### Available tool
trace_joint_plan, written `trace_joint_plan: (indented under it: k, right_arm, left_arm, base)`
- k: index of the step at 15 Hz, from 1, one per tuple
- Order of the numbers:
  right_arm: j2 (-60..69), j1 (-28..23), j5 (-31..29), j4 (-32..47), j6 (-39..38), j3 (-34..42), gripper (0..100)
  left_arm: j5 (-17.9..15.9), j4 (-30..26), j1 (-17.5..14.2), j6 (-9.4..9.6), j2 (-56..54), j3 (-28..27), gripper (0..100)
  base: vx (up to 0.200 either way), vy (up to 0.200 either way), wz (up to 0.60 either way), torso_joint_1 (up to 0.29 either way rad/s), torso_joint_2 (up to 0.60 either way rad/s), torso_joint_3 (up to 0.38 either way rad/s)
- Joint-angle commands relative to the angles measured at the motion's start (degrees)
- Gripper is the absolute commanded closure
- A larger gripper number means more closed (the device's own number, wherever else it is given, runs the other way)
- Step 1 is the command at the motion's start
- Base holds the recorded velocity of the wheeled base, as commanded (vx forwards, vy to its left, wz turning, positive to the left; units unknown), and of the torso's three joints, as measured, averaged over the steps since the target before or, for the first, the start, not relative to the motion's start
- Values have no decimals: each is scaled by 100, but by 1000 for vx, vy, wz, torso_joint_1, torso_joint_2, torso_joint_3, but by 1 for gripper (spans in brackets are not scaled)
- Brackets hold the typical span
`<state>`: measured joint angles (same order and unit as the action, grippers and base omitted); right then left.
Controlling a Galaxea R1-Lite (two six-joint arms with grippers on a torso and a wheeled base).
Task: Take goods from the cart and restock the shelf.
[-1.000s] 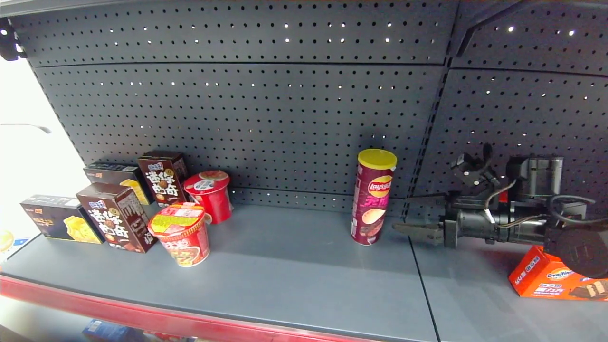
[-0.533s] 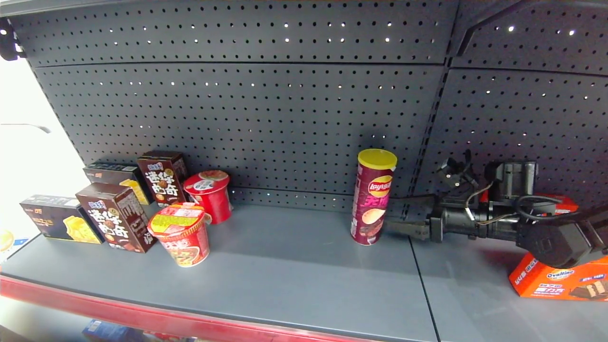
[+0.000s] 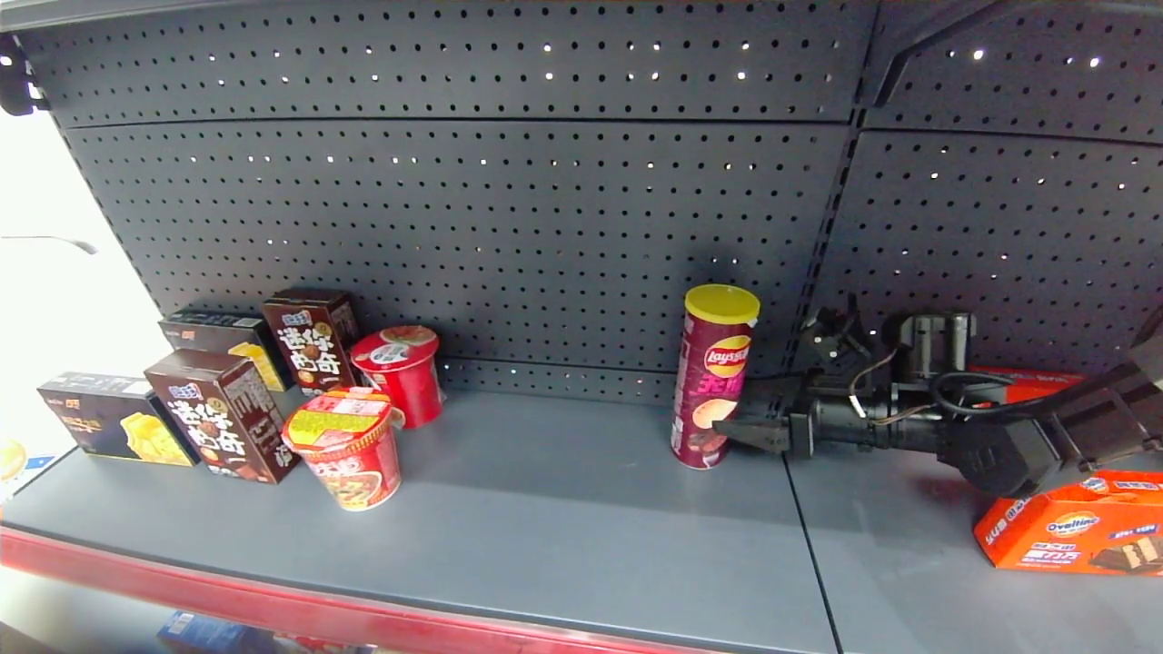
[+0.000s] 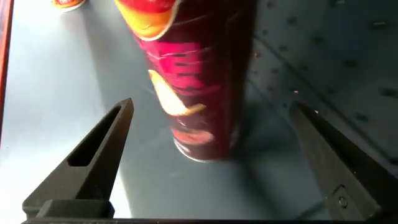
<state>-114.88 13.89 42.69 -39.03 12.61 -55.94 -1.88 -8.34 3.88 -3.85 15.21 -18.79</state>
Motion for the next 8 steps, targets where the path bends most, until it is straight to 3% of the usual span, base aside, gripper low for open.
trace_joint_plan:
  k: [1,8]
  right_arm:
    - [-192,167,-15,-8,-4,-101,0]
    - [-693,308,-121,10,-127,-681,0]
  left_arm:
    - [3,-10,-1,-1,-10,6,100]
    - [21,-10,-10,7,-168,156,100]
  base:
    - [0,0,0,0,0,0]
    - [0,0,0,0,0,0]
